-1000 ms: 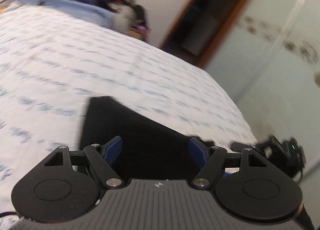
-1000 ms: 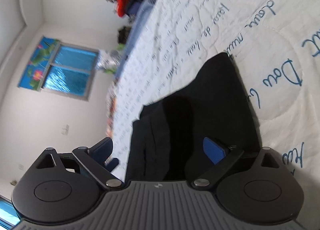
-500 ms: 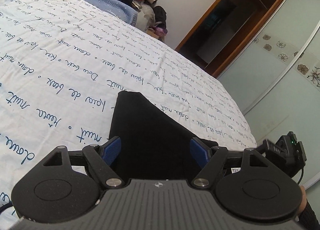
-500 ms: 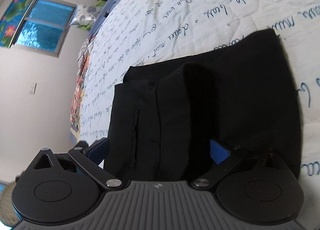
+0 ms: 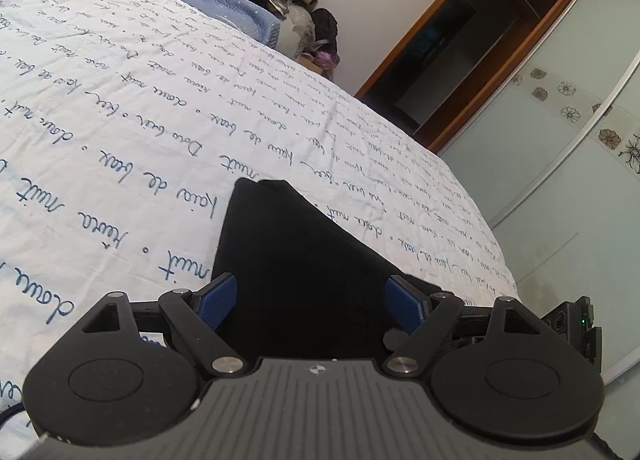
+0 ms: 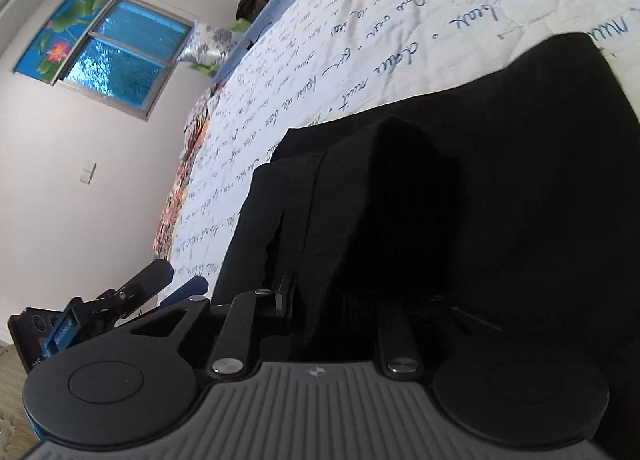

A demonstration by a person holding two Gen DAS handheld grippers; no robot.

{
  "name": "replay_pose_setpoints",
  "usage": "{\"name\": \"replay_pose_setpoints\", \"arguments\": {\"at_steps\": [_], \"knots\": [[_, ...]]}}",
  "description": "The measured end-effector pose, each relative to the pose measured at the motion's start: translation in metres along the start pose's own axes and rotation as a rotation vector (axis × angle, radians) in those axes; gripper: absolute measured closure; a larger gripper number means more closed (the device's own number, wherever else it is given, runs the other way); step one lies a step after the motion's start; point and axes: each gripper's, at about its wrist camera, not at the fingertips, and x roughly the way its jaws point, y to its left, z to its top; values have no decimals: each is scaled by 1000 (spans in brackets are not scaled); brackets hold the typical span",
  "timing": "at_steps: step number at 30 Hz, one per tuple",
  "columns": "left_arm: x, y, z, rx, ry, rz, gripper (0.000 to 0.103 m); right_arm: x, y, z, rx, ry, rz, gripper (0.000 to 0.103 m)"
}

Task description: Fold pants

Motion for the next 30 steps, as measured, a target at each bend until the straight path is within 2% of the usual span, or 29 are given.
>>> {"name": "replay_pose_setpoints", "arguments": {"at_steps": [3,7,12,15,18,22,24,26,29,30], "knots": [[1,-3,0,15,6,0,21,-2,0,-4,17,-53,6,84],[0,-7,2,19,3,1,20,-2,-4,10,74,18,40,84],[-4,-11,3,29,-9,-10,17,-40,17,35,-26,-15,43,85],[-1,-11,1,27,-6,-22,15,-66,9,42,-31,-38,4,85],[8,-13,-4,27,26,-19,15,-75,-24,36,60,-30,-25,86],[13,-18,-8,61,52,-10,15,-57,-58,25,213,-9,13,84],[10,-21,-8,80,47,-16,15,-56,-60,26,240,-19,39,83],[9,-21,-8,80,45,-16,15,-53,-59,29,253,-4,48,79],[13,-20,-10,67,54,-14,15,-47,-57,34,260,35,65,61],[14,-21,-12,69,58,-15,15,-44,-55,37,256,47,71,51]]}}
